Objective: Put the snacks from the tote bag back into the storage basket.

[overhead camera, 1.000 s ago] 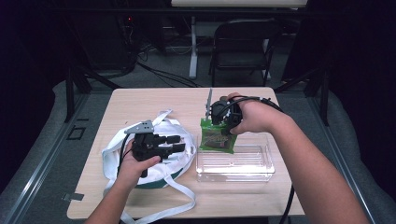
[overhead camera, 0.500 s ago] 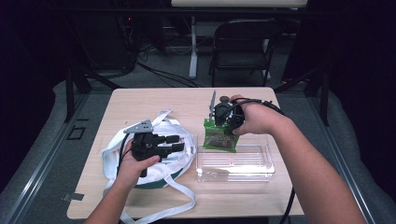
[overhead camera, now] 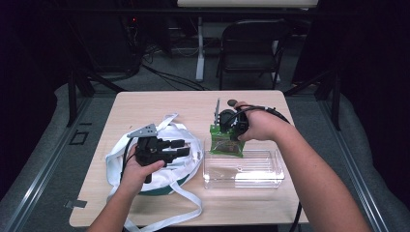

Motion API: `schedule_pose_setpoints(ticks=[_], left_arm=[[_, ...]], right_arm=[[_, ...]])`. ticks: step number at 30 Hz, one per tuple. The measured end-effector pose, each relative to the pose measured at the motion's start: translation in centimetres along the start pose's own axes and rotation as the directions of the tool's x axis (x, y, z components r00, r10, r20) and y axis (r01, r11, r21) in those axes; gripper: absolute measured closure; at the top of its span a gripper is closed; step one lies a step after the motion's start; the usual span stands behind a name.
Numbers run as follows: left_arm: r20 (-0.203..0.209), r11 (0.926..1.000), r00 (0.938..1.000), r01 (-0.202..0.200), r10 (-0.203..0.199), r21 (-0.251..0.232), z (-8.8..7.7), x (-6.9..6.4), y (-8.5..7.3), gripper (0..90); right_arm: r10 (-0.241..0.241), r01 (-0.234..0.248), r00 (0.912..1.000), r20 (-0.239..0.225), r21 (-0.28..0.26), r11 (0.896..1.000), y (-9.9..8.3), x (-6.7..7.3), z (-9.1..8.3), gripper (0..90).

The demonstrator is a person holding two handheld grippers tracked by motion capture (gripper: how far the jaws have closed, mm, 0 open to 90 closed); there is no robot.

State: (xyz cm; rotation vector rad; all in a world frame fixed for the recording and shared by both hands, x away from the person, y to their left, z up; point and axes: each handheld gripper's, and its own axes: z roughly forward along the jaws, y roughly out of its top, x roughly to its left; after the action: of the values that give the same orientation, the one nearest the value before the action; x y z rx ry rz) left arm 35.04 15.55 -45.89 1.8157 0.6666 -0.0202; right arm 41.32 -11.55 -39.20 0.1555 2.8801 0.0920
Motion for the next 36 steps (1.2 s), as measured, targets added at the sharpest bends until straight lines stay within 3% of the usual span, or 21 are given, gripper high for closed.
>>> schedule_pose_setpoints(ticks=[6,13,24,36], left_arm=[[-0.004,1.0,1.0,0.003,-0.003,-0.002,0.0,0.1,0.0,53.6],[-0.005,1.0,1.0,0.005,-0.005,-0.004,-0.2,0.2,0.0,53.5],[-0.009,0.9999,0.9999,0.01,-0.01,-0.006,-0.2,0.4,-0.1,53.6],[-0.013,0.9998,0.9998,0.018,-0.018,-0.009,-0.3,0.5,-0.2,53.6]], right_arm=[[-0.007,0.007,0.9999,0.009,-0.008,1.0,0.4,-0.2,1.1,75.1],[-0.041,0.041,0.9987,0.03,0.028,0.999,0.9,-0.4,2.6,75.1],[-0.063,0.063,0.9974,0.034,0.005,0.998,1.4,-0.7,4.6,75.1],[-0.095,0.094,0.9946,0.042,0.018,0.995,1.8,-0.9,5.4,75.0]])
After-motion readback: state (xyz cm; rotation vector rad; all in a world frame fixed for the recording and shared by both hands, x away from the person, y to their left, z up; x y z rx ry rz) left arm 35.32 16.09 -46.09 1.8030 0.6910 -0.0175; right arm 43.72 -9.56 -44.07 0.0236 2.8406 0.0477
